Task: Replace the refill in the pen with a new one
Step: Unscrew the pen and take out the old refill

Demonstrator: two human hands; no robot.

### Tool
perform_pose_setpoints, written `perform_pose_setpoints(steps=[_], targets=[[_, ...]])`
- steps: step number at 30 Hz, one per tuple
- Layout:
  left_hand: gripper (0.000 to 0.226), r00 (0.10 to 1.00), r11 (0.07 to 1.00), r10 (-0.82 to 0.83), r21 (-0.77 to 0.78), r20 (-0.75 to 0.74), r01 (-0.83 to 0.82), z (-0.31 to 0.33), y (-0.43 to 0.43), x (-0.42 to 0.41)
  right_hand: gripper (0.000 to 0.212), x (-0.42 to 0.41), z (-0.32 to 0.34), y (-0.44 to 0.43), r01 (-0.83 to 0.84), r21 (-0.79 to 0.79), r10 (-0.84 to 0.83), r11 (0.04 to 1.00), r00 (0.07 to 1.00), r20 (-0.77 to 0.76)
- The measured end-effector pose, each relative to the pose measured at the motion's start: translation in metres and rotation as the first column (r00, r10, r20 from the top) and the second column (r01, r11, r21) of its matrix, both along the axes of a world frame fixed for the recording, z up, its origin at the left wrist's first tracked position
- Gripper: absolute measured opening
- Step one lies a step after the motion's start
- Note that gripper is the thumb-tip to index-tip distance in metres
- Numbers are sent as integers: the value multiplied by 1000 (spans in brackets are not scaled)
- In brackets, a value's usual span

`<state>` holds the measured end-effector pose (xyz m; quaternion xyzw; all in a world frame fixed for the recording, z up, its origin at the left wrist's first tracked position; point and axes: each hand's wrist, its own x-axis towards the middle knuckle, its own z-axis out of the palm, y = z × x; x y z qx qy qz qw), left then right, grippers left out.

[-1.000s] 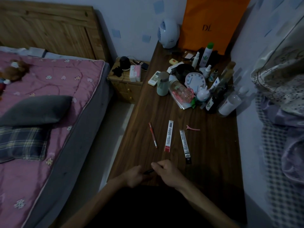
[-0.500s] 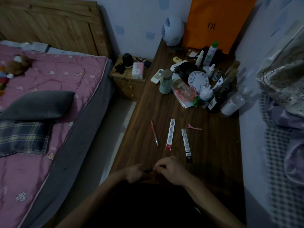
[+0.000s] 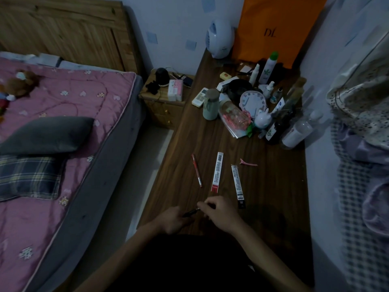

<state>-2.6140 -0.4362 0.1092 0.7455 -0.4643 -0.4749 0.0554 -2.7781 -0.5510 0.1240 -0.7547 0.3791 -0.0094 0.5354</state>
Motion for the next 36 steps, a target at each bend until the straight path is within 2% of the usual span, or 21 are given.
perform_pose_setpoints(steps=[3,15,19,25,27,30,32,36], targets=[[54,1000,1000,13,-11,15,-13,-2,0,-2,44,2,-3,2,6,-12,-6,1000,999,-38],[45,1000,999,-11,-40,2,11,3,1,-2,12,5,-1,0,-26,102,20,994,998,60],[41,999,998,-11,-64,-39,9,2,0,-3,10,5,0,-1,-23,103,13,994,995,102],[51,1000,999,10,-42,-10,-11,-4,0,-2,12,0,-2,-2,-27,103,12,994,990,143],[48,1000,999,9,-49,-21,-10,-4,0,-1,14,-1,-3,-3,-18,110,3,994,991,134],[39,1000,997,1,-73,-23,-2,-2,0,-1,6,1,-3,-4,41,127,-54,991,994,100],[41,1000,996,5,-87,-21,-6,-1,0,-1,10,3,-3,-3,73,120,-82,990,995,66],[46,1000,997,-10,-75,-6,9,-3,-1,0,27,5,-3,0,31,69,-30,997,999,-18]])
